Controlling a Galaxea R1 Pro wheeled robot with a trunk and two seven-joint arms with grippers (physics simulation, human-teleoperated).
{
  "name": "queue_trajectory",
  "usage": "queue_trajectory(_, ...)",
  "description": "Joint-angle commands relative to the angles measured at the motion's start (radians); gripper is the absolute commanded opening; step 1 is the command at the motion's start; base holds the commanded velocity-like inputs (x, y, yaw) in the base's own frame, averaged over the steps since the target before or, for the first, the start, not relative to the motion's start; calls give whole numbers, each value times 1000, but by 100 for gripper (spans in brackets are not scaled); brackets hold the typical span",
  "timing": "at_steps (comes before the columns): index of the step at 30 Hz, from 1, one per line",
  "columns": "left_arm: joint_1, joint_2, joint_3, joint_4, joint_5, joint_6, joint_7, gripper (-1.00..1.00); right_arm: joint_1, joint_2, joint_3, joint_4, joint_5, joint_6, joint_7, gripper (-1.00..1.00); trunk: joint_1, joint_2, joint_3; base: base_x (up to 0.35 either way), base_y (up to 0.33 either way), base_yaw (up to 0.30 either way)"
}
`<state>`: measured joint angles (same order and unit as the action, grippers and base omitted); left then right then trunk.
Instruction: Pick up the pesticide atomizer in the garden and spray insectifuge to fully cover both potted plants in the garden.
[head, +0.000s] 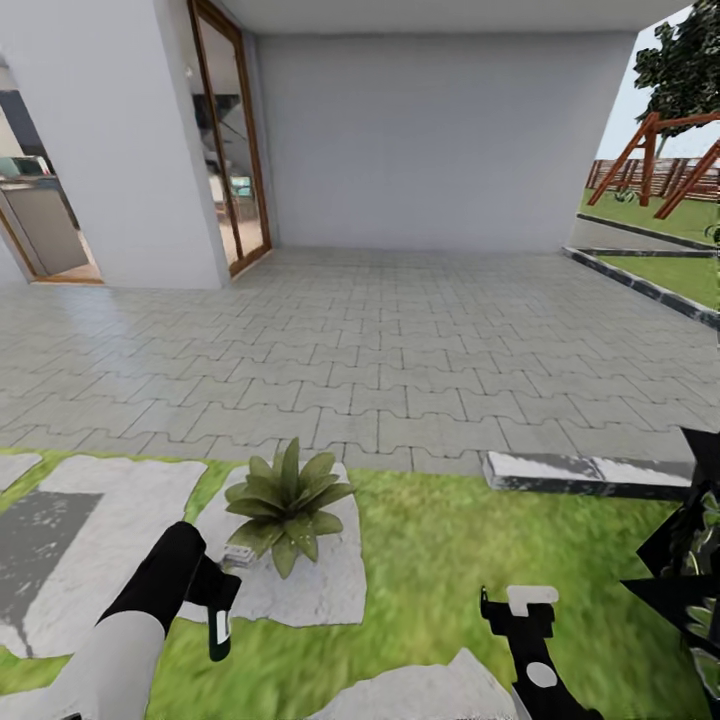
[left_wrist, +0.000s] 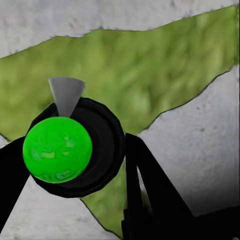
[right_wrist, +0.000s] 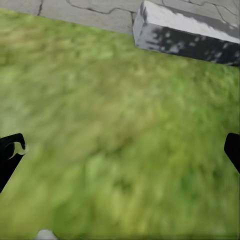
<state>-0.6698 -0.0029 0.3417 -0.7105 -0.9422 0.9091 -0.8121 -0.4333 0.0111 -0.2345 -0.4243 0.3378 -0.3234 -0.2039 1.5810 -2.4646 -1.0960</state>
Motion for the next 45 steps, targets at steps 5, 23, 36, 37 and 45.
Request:
queue_trajectory(5,-2,3,-5,78,-10,1,-14,-100,-1,4,-6,1,11,-3,-2,100,0,0,-1,-2,2,-186)
queue_trajectory(23,-1,-2,-68,162,-4,-6,-6,-100,-1,6,-5,1,15,-4,-1,100,0,0,-1,0,43,-8)
queue_trajectory(36,-1,-1,-56,158,-3,-7,-4,-100,0,6,-5,1,14,-5,-5,100,0,0,4,-3,5,-139)
queue_trajectory(37,-1,0,-56,158,-3,-7,-4,-100,-1,6,-5,1,14,-5,-5,100,0,0,4,-91,130,-51)
queue_trajectory(45,-1,7,-52,151,-1,-7,-4,-100,-1,6,-5,1,13,-5,-4,100,0,0,4,-172,245,-7)
